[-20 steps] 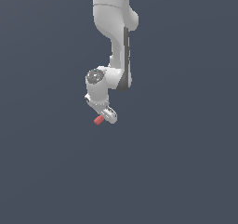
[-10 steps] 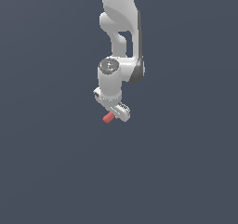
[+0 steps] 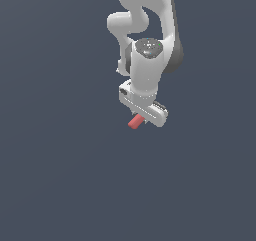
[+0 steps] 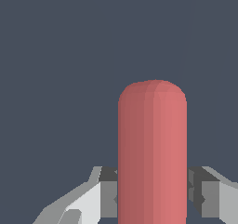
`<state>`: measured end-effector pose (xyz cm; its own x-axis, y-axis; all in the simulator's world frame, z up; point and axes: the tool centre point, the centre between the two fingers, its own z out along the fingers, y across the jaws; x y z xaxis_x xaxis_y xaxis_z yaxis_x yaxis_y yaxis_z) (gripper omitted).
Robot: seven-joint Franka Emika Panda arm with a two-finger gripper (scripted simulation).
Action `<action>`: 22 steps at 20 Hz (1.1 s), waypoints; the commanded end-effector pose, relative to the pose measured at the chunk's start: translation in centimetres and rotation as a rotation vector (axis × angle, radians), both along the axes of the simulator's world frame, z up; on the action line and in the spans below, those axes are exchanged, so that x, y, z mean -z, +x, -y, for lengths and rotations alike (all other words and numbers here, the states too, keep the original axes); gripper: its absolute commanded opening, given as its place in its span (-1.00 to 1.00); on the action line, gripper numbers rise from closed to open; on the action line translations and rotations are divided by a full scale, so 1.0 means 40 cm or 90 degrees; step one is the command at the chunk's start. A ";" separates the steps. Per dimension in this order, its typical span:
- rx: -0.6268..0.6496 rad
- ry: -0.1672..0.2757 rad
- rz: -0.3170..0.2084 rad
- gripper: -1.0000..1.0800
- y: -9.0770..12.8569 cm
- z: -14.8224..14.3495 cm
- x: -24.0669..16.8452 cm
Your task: Pick up the object and move it to a goal position.
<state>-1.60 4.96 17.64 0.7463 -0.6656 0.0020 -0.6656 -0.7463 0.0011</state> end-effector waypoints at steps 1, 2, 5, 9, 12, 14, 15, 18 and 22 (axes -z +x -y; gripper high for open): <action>0.001 0.000 0.000 -1.00 0.022 -0.053 -0.056; 0.001 0.000 0.000 -1.00 0.032 -0.073 -0.078; 0.000 0.000 0.000 -1.00 0.057 -0.127 -0.134; 0.000 0.001 0.000 -1.00 0.084 -0.182 -0.190; 0.000 0.001 0.000 -1.00 0.100 -0.211 -0.220; 0.000 0.001 0.000 -1.00 0.108 -0.227 -0.236; 0.000 0.001 0.000 -1.00 0.111 -0.233 -0.242; 0.000 0.001 0.000 -1.00 0.119 -0.247 -0.257; 0.000 0.001 -0.001 -1.00 0.125 -0.255 -0.265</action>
